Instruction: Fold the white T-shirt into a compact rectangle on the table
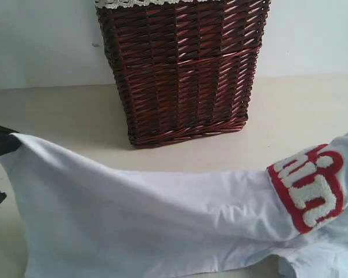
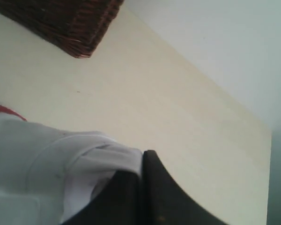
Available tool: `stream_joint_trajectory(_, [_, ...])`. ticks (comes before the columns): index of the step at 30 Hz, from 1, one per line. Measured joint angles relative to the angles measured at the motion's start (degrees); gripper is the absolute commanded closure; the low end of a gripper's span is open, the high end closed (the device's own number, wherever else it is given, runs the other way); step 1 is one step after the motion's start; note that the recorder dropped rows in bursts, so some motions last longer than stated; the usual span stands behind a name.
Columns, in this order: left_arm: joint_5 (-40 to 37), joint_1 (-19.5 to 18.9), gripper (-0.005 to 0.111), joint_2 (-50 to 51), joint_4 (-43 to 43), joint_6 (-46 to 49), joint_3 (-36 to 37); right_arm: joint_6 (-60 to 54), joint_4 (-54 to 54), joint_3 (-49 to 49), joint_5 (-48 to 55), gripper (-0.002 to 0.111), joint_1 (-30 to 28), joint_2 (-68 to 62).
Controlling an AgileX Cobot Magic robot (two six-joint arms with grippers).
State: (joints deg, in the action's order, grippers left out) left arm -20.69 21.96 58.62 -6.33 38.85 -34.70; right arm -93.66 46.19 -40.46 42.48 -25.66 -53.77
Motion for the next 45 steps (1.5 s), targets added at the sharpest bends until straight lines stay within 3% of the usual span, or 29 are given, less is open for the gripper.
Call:
stream_joint_trajectory(9, [15.65,0.00,0.107,12.88,0.00,9.41,0.00,-2.48,3.07,0.00,-5.26,0.106,0.00,-11.35])
stream_joint_trajectory(11, [20.39,0.00,0.107,15.65,0.00,11.20,0.00,-4.72,6.39,0.00,-7.30,0.098,0.00,-13.61])
stream_joint_trajectory(13, [26.60,0.00,0.105,19.43,0.12,12.11,0.00,-9.42,12.61,0.00,-9.90,0.082,0.00,-16.51])
stream_joint_trajectory(17, [38.54,0.00,0.079,26.92,0.23,12.71,0.00,-17.43,23.76,0.00,-11.59,0.051,0.00,-21.59])
stream_joint_trajectory(18, [40.59,0.00,0.067,27.94,0.23,12.71,0.00,-18.95,26.07,0.00,-11.73,0.044,0.00,-22.41])
stream_joint_trajectory(20, [45.74,0.00,0.050,29.94,0.23,12.71,0.00,-23.81,32.43,0.00,-13.25,0.043,0.00,-24.46])
stream_joint_trajectory(22, [48.26,0.00,0.043,30.50,-0.49,11.79,0.00,-26.40,38.62,0.00,-17.29,0.044,0.00,-25.67])
stream_joint_trajectory(25, [49.31,0.00,0.053,30.25,-11.12,11.45,0.00,-26.41,43.95,-1.03,-21.93,0.044,0.00,-25.43])
stream_joint_trajectory(27, [50.77,-0.24,0.070,28.36,-22.96,11.89,0.00,-26.41,45.51,-3.96,-24.44,0.044,0.00,-24.44])
stream_joint_trajectory(30, [51.17,-0.78,0.098,23.15,-31.08,12.00,0.00,-26.24,46.40,-9.82,-25.81,0.051,0.00,-22.43])
stream_joint_trajectory(31, [50.70,-0.78,0.106,21.69,-31.68,12.07,0.00,-25.86,46.57,-10.56,-25.81,0.056,0.00,-21.97])
stream_joint_trajectory(35, [41.68,-0.80,0.107,15.47,-32.83,12.07,0.00,-19.74,42.41,-10.71,-21.45,0.075,-0.12,-20.17])
stream_joint_trajectory(37, [32.20,-0.92,0.107,12.52,-33.10,11.95,0.00,-12.81,34.21,-10.12,-14.32,0.085,-0.12,-19.79])
stream_joint_trajectory(41, [6.41,-0.92,0.107,7.90,-33.35,11.95,0.00,-0.74,10.83,-9.76,10.89,0.107,-0.21,-20.27])
stream_joint_trajectory(43, [-5.56,-0.92,0.107,7.15,-32.74,11.95,0.00,2.65,1.15,-8.81,20.42,0.108,-0.09,-20.70])
stream_joint_trajectory(45, [-13.52,-0.92,0.107,6.92,-30.39,11.38,0.00,5.98,-5.83,-8.06,22.86,0.108,-0.09,-21.37])
